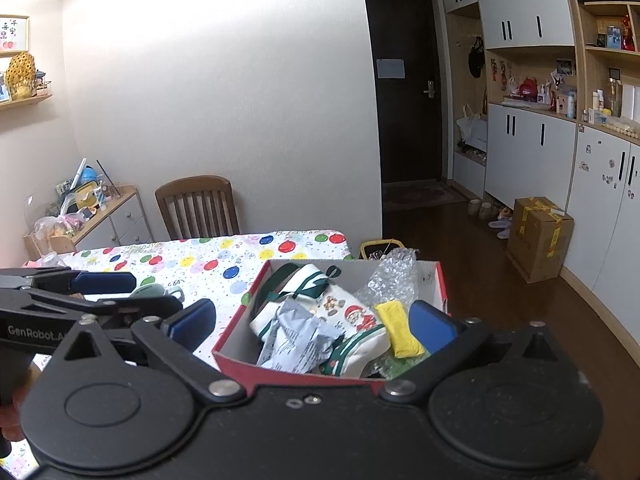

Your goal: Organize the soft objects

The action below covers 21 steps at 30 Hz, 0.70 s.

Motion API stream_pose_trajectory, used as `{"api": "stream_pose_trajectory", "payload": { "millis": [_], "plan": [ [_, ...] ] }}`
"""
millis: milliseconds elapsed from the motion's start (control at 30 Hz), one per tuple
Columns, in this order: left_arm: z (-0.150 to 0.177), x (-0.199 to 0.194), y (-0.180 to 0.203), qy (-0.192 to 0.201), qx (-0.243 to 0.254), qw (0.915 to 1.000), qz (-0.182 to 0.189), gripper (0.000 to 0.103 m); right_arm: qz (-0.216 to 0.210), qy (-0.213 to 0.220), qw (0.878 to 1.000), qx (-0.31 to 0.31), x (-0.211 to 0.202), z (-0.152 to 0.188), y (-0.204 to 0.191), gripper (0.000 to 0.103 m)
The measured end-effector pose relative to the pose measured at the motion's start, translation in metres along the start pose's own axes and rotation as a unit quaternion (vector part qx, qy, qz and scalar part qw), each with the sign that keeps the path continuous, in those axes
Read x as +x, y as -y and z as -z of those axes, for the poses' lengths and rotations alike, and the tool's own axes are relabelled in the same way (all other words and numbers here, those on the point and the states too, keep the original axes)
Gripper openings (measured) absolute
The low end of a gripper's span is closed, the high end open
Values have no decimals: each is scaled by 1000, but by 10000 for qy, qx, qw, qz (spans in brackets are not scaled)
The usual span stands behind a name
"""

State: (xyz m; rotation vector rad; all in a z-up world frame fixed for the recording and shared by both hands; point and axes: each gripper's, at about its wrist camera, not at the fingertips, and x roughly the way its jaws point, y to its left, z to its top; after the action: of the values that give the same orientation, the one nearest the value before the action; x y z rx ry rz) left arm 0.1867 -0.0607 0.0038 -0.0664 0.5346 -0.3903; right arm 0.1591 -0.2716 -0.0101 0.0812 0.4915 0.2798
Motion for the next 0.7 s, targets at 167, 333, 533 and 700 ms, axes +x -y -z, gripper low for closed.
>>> {"api": "stream_pose_trajectory", "payload": {
  "millis": [167,333,533,700],
  "plan": [
    [3,-7,-5,22,-47,9999,117,91,67,21,10000,19,-5,6,-10,103],
    [7,-12,-7,21,-9,9999,156,91,168,-10,9998,91,-7,9,-14,103],
    [10,-19,-10,46,33,9997,229,91,268,2,9996,62,-11,13,-22,103],
    [11,-20,-13,44,37,9998,202,91,281,1,9996,82,-12,14,-28,103]
  ]
}}
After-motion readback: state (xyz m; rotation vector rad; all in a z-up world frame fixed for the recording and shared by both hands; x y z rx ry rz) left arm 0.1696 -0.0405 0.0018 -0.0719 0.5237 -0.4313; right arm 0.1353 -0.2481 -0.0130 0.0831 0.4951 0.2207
